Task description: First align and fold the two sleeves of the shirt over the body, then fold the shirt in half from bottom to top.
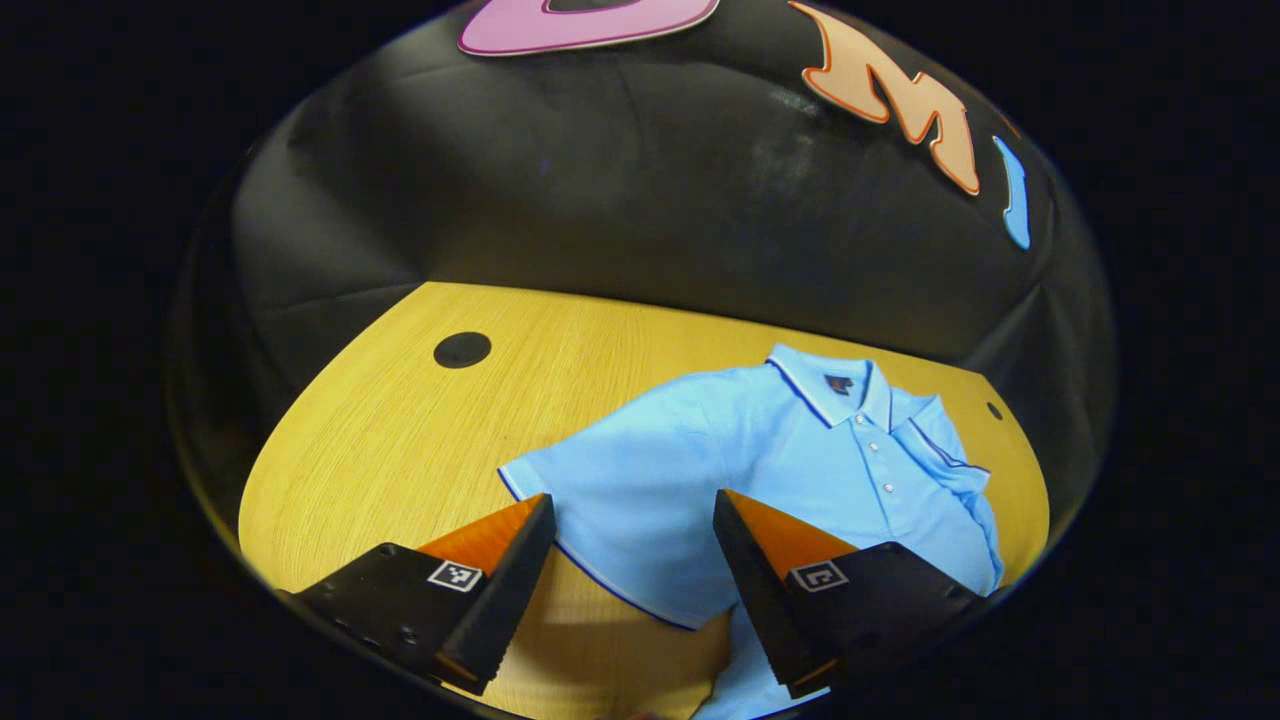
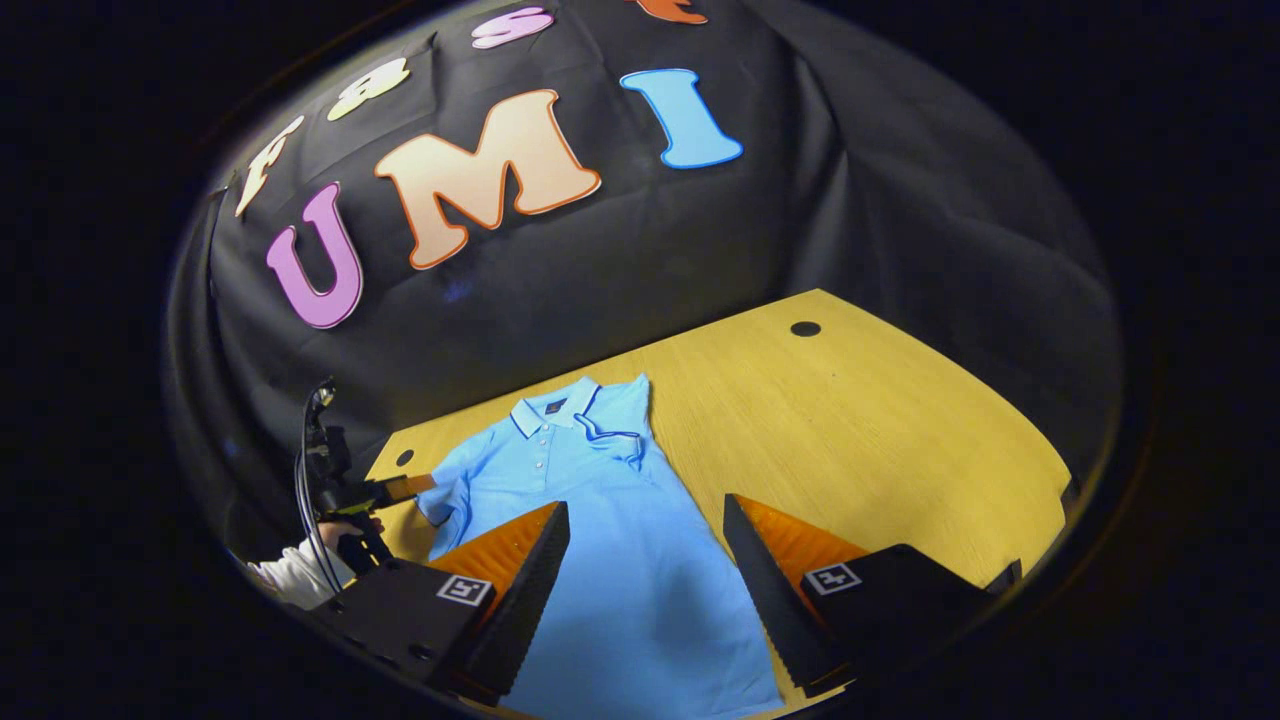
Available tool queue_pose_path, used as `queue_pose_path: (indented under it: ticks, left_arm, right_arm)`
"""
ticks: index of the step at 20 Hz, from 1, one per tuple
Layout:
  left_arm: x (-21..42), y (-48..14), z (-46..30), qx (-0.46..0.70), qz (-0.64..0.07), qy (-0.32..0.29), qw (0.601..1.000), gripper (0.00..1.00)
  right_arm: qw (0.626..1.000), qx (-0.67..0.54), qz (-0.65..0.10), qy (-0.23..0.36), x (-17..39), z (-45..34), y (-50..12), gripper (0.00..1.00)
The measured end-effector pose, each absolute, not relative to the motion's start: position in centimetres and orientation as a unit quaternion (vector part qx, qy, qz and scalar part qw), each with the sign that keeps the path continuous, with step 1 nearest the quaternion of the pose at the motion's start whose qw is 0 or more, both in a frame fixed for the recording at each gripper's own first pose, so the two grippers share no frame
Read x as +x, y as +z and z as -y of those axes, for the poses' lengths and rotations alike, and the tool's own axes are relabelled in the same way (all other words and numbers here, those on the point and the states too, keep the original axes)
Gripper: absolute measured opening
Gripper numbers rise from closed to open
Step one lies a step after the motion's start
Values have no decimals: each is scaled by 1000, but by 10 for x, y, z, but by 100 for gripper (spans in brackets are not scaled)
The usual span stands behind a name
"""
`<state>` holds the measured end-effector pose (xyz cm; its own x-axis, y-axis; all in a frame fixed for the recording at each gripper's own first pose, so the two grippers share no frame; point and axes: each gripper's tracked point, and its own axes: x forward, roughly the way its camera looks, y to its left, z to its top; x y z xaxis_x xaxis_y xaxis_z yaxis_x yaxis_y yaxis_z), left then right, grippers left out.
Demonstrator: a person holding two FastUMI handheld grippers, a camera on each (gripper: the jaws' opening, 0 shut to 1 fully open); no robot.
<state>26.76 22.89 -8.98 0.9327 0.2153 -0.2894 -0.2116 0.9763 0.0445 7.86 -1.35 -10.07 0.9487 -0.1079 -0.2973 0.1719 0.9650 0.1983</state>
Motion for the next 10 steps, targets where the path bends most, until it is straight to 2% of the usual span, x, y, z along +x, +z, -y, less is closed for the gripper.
queue_pose_path:
  ticks: [5, 8, 10]
  left_arm:
    - [271, -101, -231, 2, -159, 107, 981, 95]
    - [271, -102, -236, 8, -161, 112, 981, 90]
    - [272, -101, -244, 13, -157, 123, 980, 73]
  right_arm:
    - [981, 113, -135, -85, 77, 19, -91, 97]
    - [980, 116, -138, -87, 78, 16, -91, 97]
    - [980, 115, -141, -85, 80, 14, -92, 97]
